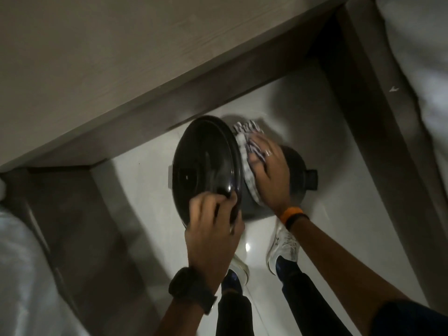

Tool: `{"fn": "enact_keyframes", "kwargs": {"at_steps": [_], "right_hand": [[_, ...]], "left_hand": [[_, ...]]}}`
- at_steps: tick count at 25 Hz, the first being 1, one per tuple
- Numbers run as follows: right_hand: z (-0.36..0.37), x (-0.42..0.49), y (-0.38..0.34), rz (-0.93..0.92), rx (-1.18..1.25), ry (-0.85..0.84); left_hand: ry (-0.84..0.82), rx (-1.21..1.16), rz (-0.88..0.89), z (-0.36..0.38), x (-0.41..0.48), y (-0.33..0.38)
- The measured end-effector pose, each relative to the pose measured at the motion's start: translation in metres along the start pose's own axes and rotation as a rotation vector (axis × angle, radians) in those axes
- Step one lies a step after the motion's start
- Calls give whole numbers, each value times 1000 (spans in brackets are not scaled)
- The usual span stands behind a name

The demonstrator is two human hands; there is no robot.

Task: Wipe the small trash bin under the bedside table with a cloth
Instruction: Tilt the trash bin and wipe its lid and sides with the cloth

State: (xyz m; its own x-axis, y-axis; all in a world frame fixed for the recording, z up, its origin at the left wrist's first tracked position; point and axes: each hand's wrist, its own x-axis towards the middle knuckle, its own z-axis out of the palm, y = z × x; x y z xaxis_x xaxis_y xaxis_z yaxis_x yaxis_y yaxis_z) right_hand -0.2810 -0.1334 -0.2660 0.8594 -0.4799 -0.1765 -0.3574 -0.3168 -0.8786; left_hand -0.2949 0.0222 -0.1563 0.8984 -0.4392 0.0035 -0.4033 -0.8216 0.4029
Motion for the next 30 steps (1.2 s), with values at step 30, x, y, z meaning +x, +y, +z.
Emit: {"fn": "enact_keyframes", "kwargs": {"at_steps": [30], "right_hand": [[57,-17,-9,-129,-307,-370]], "left_hand": [[-160,13,-267,36,67,-81]]}}
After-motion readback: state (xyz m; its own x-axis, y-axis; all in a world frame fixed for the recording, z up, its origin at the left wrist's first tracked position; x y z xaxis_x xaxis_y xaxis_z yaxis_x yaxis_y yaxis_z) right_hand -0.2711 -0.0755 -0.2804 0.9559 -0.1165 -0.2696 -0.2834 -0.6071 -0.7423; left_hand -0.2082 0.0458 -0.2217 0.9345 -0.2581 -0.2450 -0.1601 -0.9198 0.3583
